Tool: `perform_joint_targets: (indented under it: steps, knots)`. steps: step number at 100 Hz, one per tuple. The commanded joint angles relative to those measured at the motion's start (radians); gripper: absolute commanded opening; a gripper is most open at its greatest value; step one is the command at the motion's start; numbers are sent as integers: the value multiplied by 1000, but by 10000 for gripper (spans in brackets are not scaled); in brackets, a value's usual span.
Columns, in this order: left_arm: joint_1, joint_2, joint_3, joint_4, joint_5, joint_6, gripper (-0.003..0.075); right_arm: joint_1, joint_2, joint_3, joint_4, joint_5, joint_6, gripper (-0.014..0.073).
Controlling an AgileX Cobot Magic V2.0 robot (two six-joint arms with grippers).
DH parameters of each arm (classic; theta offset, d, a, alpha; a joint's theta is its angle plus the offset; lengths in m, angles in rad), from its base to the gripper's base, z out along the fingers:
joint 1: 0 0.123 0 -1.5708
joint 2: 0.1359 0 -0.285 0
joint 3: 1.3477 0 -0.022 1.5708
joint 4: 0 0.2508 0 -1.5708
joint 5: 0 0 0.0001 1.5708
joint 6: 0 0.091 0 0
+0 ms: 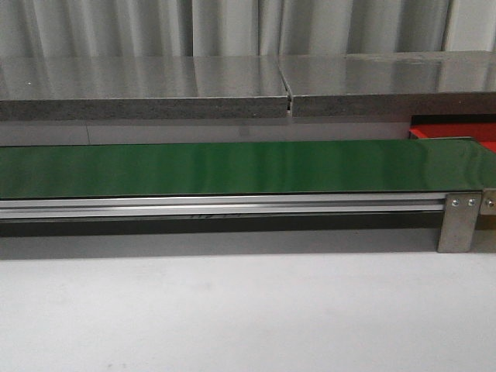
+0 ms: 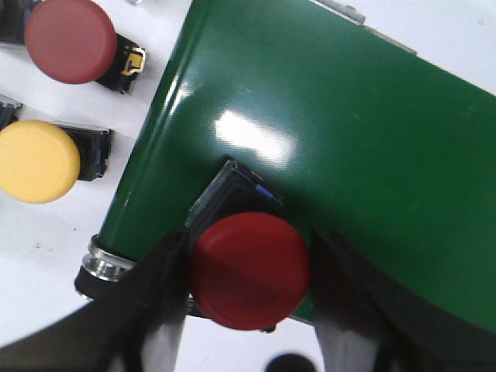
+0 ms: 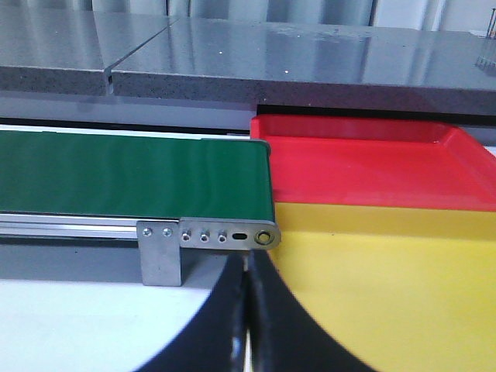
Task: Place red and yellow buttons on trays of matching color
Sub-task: 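Grasp a red push button with the left gripper and lift it, then lower the red button onto the belt start and open the left gripper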
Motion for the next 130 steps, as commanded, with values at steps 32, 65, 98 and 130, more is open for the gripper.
perform_joint_targets:
  steps: [32, 65, 98, 130]
  knots:
    - [-6, -48, -35, -34, -65, 9, 580, -5, -14, -10, -9, -73, -3, -67]
    - [56, -55, -129, -25, -91, -46, 566, -5, -14, -10, -9, -73, -3, -67]
    - [151, 64, -235, 21, -91, -53, 566, -5, -14, -10, -9, -73, -3, -67]
    - [196, 176, -319, 86, -77, -82, 566, -5, -14, -10, -9, -73, -3, -67]
